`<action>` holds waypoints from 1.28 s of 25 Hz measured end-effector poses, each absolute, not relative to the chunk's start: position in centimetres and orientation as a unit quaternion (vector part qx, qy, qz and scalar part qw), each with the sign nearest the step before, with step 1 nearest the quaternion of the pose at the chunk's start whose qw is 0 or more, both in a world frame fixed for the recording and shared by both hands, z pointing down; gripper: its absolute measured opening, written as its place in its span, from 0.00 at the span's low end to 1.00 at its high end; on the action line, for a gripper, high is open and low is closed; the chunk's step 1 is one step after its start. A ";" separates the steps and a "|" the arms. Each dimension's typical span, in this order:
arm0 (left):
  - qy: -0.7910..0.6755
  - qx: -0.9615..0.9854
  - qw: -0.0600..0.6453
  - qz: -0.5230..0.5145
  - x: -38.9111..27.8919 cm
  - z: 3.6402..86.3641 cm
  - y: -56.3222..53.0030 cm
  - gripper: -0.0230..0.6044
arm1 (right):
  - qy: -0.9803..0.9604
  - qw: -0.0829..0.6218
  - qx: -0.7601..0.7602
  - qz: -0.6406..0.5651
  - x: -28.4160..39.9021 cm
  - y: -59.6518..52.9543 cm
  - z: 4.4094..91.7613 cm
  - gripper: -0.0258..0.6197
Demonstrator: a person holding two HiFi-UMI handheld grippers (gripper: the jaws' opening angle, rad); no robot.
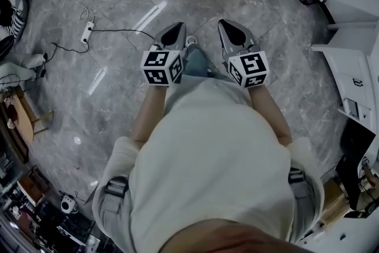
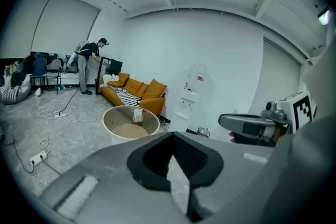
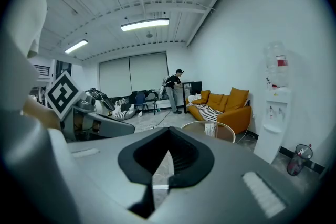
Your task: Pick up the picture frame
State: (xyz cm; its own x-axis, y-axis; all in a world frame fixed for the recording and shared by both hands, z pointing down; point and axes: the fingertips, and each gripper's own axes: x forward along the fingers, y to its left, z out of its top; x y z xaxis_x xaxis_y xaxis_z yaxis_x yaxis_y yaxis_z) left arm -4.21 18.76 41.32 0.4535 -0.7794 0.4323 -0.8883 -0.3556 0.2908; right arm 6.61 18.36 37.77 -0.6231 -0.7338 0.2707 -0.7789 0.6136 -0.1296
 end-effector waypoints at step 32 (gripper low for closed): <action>-0.471 0.831 0.267 0.124 -6.2 42.0 -5.6 0.04 | -0.885 0.106 0.431 0.140 3.0 -5.5 38.0 0.04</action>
State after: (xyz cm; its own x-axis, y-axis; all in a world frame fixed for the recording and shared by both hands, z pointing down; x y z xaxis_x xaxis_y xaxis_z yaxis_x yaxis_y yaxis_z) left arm -6.16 -5.57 42.02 0.5254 -0.7175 0.4573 -0.8496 -0.4133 0.3276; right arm 2.97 -5.51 38.02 -0.6064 -0.7329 0.3085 -0.7923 0.5897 -0.1563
